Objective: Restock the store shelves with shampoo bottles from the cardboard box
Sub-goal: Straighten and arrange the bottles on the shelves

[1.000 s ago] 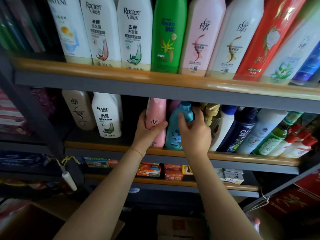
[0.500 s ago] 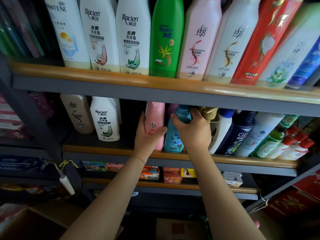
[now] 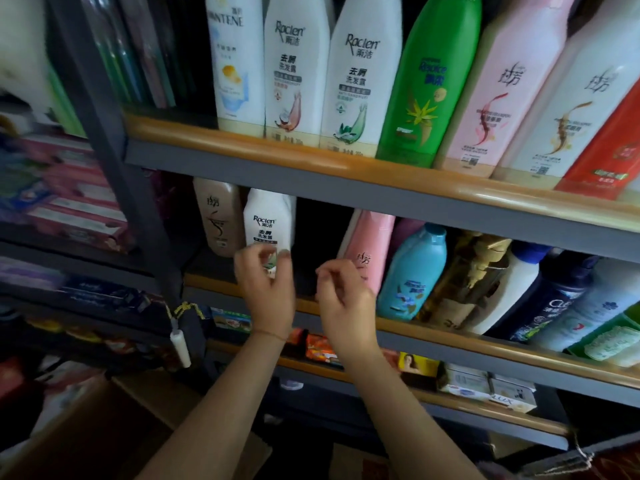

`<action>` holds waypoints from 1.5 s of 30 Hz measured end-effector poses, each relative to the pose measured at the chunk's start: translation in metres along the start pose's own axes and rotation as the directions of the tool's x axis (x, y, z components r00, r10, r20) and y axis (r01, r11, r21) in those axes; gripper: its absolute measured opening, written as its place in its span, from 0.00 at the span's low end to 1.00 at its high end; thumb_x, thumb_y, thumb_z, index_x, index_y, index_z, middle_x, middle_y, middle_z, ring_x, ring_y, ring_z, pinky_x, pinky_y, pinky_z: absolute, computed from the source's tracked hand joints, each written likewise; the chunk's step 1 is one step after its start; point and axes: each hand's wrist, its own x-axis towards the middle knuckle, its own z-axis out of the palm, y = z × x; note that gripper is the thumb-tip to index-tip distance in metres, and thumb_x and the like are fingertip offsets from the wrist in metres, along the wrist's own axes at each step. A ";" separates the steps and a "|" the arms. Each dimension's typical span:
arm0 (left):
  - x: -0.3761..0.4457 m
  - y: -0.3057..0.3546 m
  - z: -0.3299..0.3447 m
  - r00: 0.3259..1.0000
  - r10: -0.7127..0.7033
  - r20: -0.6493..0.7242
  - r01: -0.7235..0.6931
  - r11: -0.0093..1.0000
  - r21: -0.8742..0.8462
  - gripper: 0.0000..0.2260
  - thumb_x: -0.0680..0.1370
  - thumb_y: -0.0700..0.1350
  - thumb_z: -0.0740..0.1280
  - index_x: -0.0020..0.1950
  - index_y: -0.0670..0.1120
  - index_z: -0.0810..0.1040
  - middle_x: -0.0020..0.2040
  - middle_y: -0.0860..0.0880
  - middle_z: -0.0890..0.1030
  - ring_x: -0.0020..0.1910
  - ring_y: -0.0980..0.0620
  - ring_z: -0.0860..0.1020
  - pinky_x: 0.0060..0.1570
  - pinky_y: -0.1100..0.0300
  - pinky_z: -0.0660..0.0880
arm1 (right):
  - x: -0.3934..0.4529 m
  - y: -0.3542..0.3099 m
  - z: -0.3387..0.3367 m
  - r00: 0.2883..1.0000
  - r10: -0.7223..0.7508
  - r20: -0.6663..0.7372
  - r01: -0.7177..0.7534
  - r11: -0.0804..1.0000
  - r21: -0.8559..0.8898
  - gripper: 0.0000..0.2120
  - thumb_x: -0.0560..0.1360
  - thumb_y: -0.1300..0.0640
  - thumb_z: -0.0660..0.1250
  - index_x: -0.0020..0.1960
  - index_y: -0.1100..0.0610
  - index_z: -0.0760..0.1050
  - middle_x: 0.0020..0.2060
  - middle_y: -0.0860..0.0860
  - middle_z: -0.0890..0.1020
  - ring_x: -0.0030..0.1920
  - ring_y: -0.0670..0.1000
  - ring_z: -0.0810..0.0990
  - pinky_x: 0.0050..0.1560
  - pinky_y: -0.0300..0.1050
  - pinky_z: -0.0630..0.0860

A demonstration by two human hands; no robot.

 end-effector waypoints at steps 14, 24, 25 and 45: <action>0.105 -0.035 -0.023 0.752 -0.290 0.592 0.341 0.940 0.027 0.24 0.74 0.62 0.70 0.69 0.60 0.72 0.62 0.62 0.79 0.64 0.62 0.76 0.63 0.61 0.72 | 0.093 0.021 0.103 0.778 0.567 0.270 -0.627 0.685 0.371 0.40 0.68 0.22 0.54 0.76 0.39 0.61 0.75 0.45 0.65 0.74 0.49 0.63 0.75 0.51 0.58; 0.122 -0.055 -0.016 0.705 -0.234 0.670 0.394 0.914 -0.096 0.42 0.64 0.53 0.78 0.75 0.53 0.65 0.66 0.53 0.79 0.65 0.57 0.77 0.59 0.61 0.76 | 0.124 0.033 0.121 0.755 0.571 0.322 -0.640 0.537 0.550 0.26 0.77 0.35 0.55 0.60 0.52 0.79 0.56 0.57 0.84 0.59 0.57 0.80 0.68 0.56 0.72; 0.124 -0.055 -0.015 0.701 -0.228 0.676 0.390 0.916 -0.095 0.43 0.64 0.54 0.78 0.76 0.53 0.65 0.67 0.53 0.78 0.66 0.57 0.76 0.59 0.61 0.76 | 0.124 0.034 0.122 0.749 0.576 0.328 -0.647 0.526 0.552 0.25 0.79 0.37 0.54 0.59 0.53 0.80 0.55 0.57 0.84 0.59 0.58 0.80 0.67 0.56 0.72; 0.110 -0.053 -0.014 0.669 -0.232 0.706 0.393 0.917 -0.071 0.46 0.62 0.53 0.80 0.77 0.55 0.64 0.68 0.53 0.77 0.67 0.55 0.76 0.65 0.52 0.75 | 0.104 0.030 0.100 0.775 0.498 0.388 -0.622 0.498 0.604 0.24 0.82 0.41 0.50 0.63 0.54 0.77 0.57 0.58 0.83 0.54 0.53 0.82 0.62 0.50 0.75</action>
